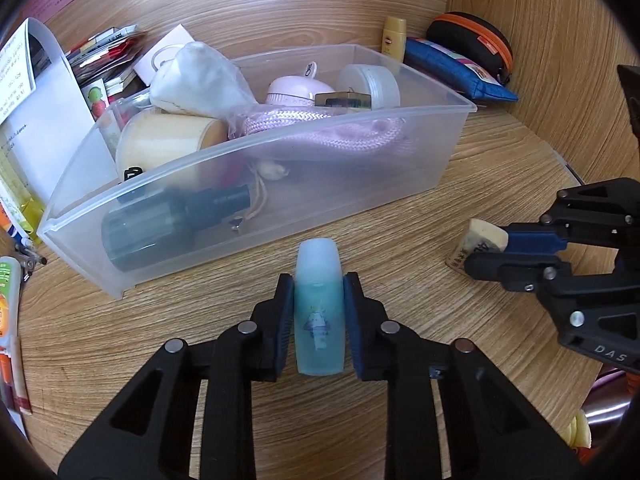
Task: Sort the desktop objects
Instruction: 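Grasp the beige wooden block with the right gripper while the left grasps the light blue roll-on bottle, then lift the wooden block and roll-on bottle and carry both over the clear box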
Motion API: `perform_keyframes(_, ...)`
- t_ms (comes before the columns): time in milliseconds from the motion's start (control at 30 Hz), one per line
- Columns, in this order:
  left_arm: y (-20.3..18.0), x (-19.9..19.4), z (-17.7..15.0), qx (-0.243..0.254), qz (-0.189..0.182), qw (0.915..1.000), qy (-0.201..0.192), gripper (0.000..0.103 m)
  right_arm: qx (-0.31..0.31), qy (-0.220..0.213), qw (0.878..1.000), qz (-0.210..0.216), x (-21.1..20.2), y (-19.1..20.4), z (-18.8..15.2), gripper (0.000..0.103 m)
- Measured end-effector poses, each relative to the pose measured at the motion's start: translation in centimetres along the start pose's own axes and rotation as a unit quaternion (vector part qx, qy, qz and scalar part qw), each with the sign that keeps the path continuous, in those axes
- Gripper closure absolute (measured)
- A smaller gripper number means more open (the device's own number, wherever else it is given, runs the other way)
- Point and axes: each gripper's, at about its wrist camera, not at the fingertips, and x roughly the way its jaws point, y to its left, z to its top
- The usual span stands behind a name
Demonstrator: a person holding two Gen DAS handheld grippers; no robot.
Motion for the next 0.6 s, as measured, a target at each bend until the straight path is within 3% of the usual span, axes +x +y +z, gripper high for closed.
perform_keyframes(600, 1.2, -4.5, -0.3, -0.030, -0.001, 0.9960, -0.084, 0.079, 0.001, -0.056, 0.998, -0.006, -3.5, 0.4, 2.3, 0.093)
